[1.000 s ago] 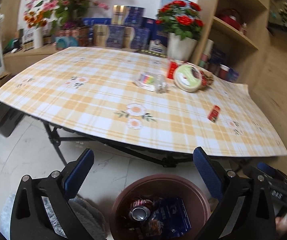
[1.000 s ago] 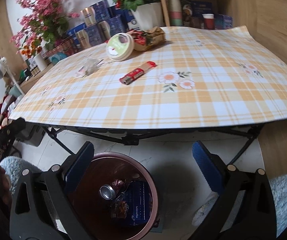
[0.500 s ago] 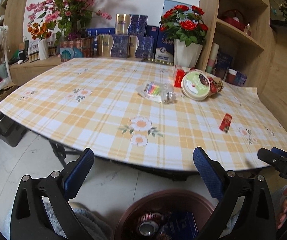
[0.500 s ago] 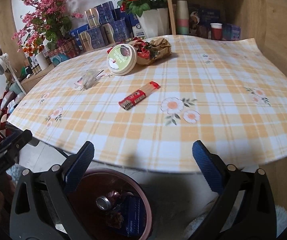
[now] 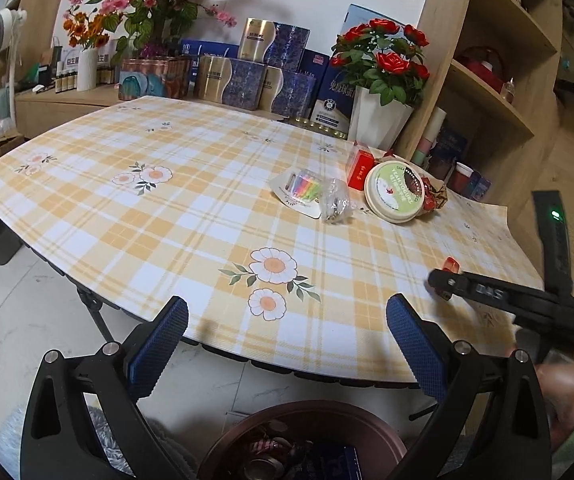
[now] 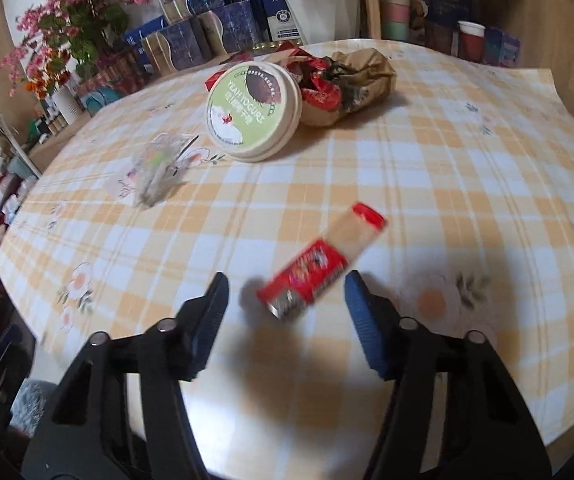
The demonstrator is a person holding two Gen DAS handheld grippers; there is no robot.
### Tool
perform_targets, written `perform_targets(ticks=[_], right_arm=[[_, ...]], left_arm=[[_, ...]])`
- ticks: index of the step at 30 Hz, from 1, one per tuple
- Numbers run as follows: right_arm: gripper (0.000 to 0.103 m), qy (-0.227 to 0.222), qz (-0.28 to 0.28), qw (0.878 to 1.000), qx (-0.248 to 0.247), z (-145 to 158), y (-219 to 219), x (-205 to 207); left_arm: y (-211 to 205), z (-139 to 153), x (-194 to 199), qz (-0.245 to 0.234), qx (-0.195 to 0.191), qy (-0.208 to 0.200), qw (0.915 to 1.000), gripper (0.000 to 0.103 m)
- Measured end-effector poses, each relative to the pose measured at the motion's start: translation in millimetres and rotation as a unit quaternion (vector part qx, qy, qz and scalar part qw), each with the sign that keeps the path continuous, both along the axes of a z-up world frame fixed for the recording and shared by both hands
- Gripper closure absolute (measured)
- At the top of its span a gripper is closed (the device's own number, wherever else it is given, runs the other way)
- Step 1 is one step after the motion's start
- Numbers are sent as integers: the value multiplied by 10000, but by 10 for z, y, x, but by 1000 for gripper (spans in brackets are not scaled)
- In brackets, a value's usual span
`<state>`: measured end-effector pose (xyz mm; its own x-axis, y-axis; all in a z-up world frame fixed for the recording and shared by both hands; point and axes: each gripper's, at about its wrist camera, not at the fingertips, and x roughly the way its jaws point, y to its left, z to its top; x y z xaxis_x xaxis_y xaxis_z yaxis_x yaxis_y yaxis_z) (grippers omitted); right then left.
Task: Collect trash
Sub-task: 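Reach the right tool to the red-and-white tube and grasp it, then grasp the clear plastic wrapper with the left tool while the right holds the tube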
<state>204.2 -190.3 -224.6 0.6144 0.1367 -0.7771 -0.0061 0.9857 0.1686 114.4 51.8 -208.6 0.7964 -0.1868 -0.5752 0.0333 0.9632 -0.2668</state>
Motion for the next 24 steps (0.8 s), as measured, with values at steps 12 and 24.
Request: perform_targets(ticks=[12, 24], right_arm=[[77, -362, 122, 9974, -617, -45, 112, 152], [77, -1204, -83, 9927, 21, 172, -224, -263]], left_arm=[[-17, -44, 53, 6, 79, 106, 9999, 6], [-81, -41, 160, -162, 272, 288, 9991, 6]])
